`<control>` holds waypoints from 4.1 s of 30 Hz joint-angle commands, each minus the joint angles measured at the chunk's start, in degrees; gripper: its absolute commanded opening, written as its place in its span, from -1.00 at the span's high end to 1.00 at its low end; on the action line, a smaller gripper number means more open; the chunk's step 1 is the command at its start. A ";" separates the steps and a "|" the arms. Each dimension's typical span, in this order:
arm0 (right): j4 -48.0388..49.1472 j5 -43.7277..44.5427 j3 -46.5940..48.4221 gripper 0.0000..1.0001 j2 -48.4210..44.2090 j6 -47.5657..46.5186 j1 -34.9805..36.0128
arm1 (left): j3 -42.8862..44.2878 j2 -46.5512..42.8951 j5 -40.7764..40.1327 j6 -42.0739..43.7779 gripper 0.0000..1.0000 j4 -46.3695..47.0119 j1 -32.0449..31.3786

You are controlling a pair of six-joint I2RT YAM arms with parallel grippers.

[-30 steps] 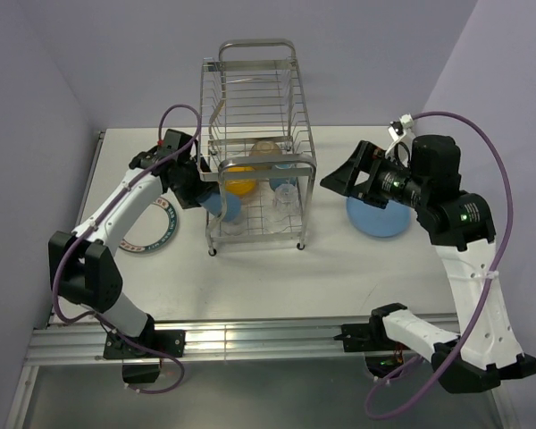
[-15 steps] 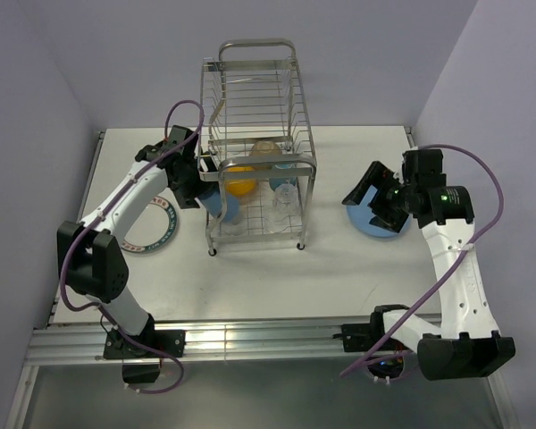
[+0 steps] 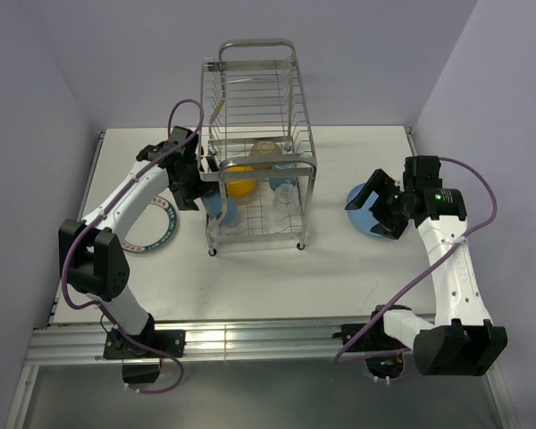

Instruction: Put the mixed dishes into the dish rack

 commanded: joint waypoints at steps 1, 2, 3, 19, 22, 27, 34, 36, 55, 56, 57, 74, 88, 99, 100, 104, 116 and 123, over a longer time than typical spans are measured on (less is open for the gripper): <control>3.57 0.40 -1.34 -0.99 -0.01 1.06 -0.84 | 3.11 0.37 1.56 2.25 -0.98 1.08 -1.59; 3.92 0.49 -1.95 -0.99 -0.01 1.59 -1.45 | 3.38 0.45 1.82 2.42 -0.99 1.43 -1.59; 4.27 0.40 -3.70 -0.99 -0.01 1.95 -1.81 | 3.65 0.45 2.26 2.51 -0.98 1.43 -1.59; 16.23 -7.25 -15.67 -0.99 8.51 4.15 -16.39 | 7.69 0.81 10.34 4.09 -0.98 3.27 0.34; 17.63 -7.51 -16.72 -0.99 10.62 3.88 -19.11 | 6.38 -0.33 11.57 4.53 -0.98 3.27 2.10; 20.09 -5.67 -18.65 -0.99 13.00 4.23 -20.79 | 2.25 -3.23 14.74 4.80 -0.99 4.42 5.79; 25.81 -3.82 -20.50 -0.98 19.23 6.08 -22.55 | -2.15 -7.54 16.85 4.09 -0.99 6.00 9.39; 27.21 -3.03 -20.07 -0.98 21.61 6.78 -22.55 | -3.29 -9.21 17.20 3.31 -0.99 6.61 9.48; 29.50 8.84 -11.01 -0.47 35.05 9.77 -23.17 | -4.53 -23.36 9.91 -9.97 -0.99 7.32 16.43; 29.85 8.58 -11.10 -0.36 36.02 9.86 -23.17 | -4.00 -23.97 9.73 -10.23 -0.98 6.80 16.51; 30.90 8.40 -11.27 -0.11 36.38 10.12 -23.17 | -2.87 -24.24 9.30 -10.41 -0.99 5.31 16.52; 42.85 -6.63 -6.27 1.00 25.42 10.56 -18.69 | 1.82 -26.70 8.05 -10.06 -0.99 -5.69 18.54; 50.33 -8.13 20.95 1.00 16.08 2.13 -10.87 | -6.11 -29.60 14.47 -10.76 -0.98 -4.99 18.98; 45.58 -9.97 61.04 1.00 31.71 -17.81 -0.68 | -11.56 -31.71 17.64 -10.94 -0.97 -5.16 18.19; 46.37 -10.76 61.84 1.00 32.24 -19.30 0.29 | -11.82 -32.24 17.73 -10.76 -0.97 -5.16 18.19; 51.30 -11.03 58.87 1.00 31.20 -29.04 5.99 | -13.40 -32.77 18.61 -10.50 -0.97 -5.60 18.19; 44.36 7.06 60.09 1.00 35.15 -48.76 25.86 | -16.30 -33.38 19.22 -9.71 -0.97 -5.16 18.19; 43.48 14.99 58.16 1.00 36.03 -49.47 30.27 | -16.74 -33.38 19.84 -9.97 -0.97 -4.55 18.19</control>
